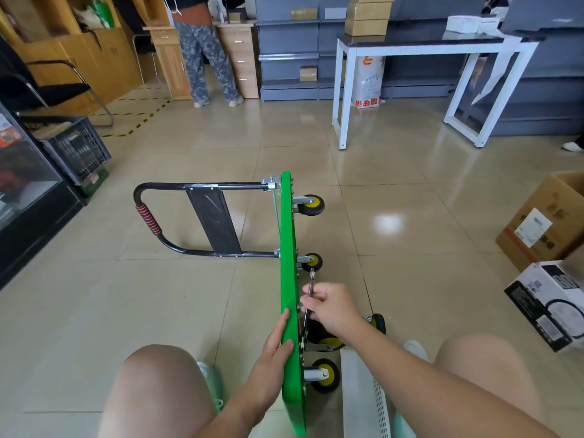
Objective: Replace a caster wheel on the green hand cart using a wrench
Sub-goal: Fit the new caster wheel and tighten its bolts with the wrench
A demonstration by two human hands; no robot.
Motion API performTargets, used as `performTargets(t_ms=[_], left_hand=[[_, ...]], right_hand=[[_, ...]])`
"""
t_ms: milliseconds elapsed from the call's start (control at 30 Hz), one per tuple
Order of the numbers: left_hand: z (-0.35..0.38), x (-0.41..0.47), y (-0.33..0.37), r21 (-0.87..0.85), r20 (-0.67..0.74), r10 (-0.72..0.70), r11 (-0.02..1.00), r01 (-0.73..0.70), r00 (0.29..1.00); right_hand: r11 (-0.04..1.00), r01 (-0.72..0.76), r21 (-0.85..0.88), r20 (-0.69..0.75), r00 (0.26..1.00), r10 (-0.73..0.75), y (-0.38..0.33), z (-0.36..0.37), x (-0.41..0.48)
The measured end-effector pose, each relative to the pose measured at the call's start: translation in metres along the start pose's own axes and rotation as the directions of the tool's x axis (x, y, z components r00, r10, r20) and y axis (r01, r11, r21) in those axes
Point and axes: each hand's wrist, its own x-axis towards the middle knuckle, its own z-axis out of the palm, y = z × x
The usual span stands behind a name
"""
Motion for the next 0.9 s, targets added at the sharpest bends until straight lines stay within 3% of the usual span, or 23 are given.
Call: performTargets(t_ms=[100,267,533,733,900], left_hand=[[-0.001,0.001,-0.001,0.004,0.013,0.011,1.0,-0.011,1.0],[-0.001,0.0,0.0,0.018,0.013,0.032,0.999,-0.032,0.999],[0.001,-0.005,0.003,0.01,-0.012,0.036,0.999,-0.036,0.999],[0.001,-0.001,0.001,-0.015,-0.016,0.018,1.0,-0.018,1.0],[0.001,-0.002,0.001,-0.01,-0.013,0.03,1.0,-0.03,0.999]], right_hand=[[0.997,-0.007,0.075,0.003,1.0,0.006,0.002,-0.004,-0.002],[0.978,0.118,0.174,-0.083,0.991,-0.104,0.004,-0.013,-0.026],[0.955,0.294,0.038,-0.082,0.953,-0.291,0.044,-0.005,-0.077],[0.867,0.489,-0.093,-0.086,0.864,-0.496,0.073,0.005,-0.093],[0.855,0.494,-0.156,-0.046,0.861,-0.506,0.066,0.008,-0.09]])
